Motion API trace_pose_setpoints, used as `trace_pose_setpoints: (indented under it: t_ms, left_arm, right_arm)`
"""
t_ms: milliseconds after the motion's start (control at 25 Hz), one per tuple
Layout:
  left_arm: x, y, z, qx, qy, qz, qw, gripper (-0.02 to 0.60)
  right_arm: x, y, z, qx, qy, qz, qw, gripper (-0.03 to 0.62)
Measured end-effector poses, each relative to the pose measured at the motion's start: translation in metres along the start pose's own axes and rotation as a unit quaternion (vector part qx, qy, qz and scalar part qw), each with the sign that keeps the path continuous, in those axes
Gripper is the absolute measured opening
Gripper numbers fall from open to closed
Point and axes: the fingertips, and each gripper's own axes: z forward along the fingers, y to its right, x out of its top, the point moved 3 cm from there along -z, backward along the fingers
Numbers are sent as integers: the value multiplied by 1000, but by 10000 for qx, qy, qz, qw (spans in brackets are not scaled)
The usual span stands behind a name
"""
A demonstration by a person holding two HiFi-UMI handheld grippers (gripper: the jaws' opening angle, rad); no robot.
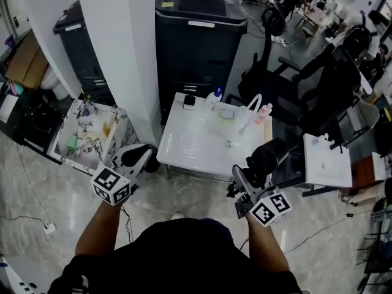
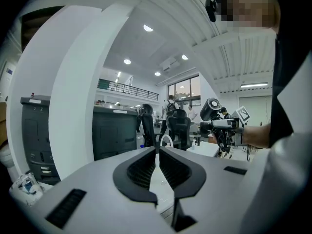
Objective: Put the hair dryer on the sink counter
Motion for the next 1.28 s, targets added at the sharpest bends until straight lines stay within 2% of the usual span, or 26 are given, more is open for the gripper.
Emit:
trace_pose_setpoints:
  t_ms: [680,1280]
  left_arm:
    - [-2,-16,4,108,-27,-30,9999,43]
    - [8,-34,54,366,-140,20,9992,43]
  right_arm:
    - [-2,9,20,60,-38,86,9999,273]
    - [10,60,70,439,-143,138,9988,273]
